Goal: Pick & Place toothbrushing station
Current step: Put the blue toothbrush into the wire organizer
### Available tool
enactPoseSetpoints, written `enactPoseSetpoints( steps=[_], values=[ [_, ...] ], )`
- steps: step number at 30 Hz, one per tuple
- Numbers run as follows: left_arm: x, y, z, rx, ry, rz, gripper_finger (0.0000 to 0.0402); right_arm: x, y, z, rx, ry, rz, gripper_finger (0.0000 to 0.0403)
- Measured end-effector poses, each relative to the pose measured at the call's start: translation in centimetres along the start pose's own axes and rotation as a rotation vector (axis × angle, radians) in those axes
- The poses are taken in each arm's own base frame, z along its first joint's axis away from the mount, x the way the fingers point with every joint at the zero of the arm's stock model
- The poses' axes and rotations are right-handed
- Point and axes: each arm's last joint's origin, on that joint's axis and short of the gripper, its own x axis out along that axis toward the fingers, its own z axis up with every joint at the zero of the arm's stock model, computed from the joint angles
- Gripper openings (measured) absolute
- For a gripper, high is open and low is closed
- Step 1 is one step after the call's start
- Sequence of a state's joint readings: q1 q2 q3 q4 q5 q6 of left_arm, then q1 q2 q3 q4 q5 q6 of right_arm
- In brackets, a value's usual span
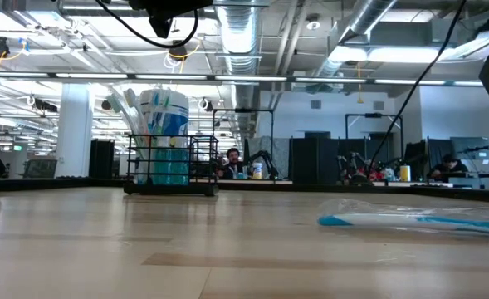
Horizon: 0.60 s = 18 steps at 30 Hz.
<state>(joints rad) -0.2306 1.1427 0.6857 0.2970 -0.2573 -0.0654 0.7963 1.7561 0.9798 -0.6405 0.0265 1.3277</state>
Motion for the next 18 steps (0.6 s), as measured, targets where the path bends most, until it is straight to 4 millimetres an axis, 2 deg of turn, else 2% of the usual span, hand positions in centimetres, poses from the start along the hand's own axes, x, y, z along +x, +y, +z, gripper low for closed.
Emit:
enactPoseSetpoints(
  steps=[6, 12, 18],
  values=[
    [0.0, 0.0, 0.0, 0.0, 0.0, 0.0, 0.0087, 0.0, 0.0, 0.2, -0.026, -0.002, 0.001, 0.0008],
    [0.0, 0.0, 0.0, 0.0, 0.0, 0.0, 0.0087, -0.1, -0.1, 0.6, -0.036, -0.002, -0.006, 0.0002],
    [0.0, 0.0, 0.0, 0.0, -0.001, 0.0, 0.0087, -1.7, 0.4, 0.8, -0.07, 0.008, -0.076, 0.0001]
  ],
)
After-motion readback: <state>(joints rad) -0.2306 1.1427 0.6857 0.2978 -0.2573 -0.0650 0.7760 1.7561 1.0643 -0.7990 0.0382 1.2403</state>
